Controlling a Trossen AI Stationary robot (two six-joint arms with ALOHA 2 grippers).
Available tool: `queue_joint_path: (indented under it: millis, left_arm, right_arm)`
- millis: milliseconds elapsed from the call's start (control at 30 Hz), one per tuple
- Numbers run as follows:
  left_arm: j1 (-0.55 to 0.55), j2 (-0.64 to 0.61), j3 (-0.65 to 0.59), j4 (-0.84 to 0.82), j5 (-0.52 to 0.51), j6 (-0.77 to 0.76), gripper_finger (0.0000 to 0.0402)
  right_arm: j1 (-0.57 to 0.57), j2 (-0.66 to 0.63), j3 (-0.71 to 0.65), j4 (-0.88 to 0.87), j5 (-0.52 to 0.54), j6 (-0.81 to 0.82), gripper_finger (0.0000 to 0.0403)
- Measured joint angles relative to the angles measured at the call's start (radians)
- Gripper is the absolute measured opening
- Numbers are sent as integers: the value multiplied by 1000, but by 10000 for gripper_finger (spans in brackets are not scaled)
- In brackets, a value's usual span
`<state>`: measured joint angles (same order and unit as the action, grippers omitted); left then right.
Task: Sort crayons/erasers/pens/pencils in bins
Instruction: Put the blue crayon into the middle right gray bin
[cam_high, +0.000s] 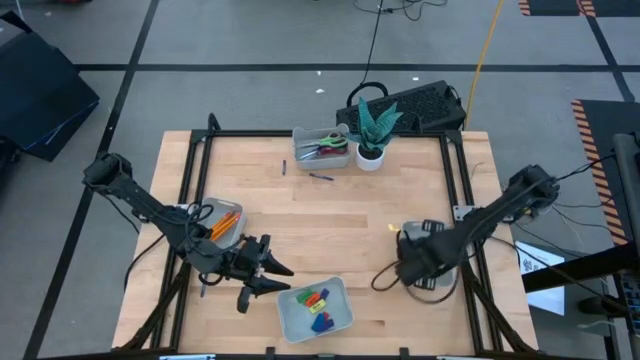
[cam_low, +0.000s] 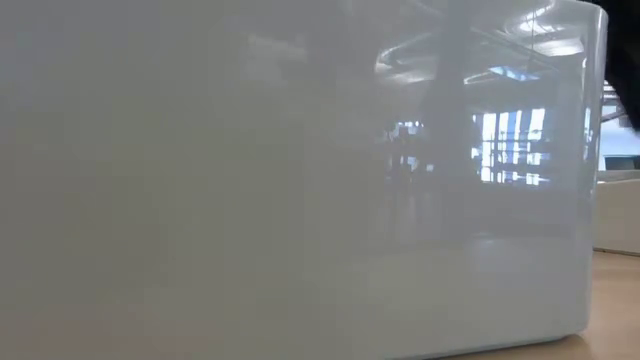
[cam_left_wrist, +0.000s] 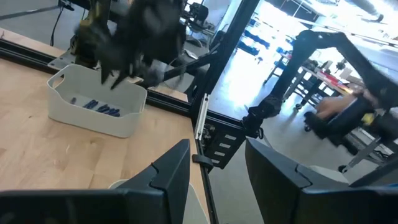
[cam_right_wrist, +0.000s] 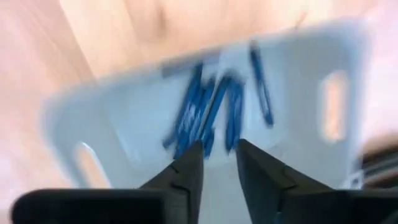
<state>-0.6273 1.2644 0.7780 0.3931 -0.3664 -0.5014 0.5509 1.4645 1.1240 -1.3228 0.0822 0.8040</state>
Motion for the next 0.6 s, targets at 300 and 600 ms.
queue_joint_path:
  millis: [300, 600]
  left_arm:
    - [0, 0, 0, 0, 0, 0, 157]
    - [0, 0, 0, 0, 0, 0, 157]
  right_arm:
    - [-328, -158, 64, 303, 155, -246, 178]
    - [-666, 22, -122, 1077, -58, -717, 215]
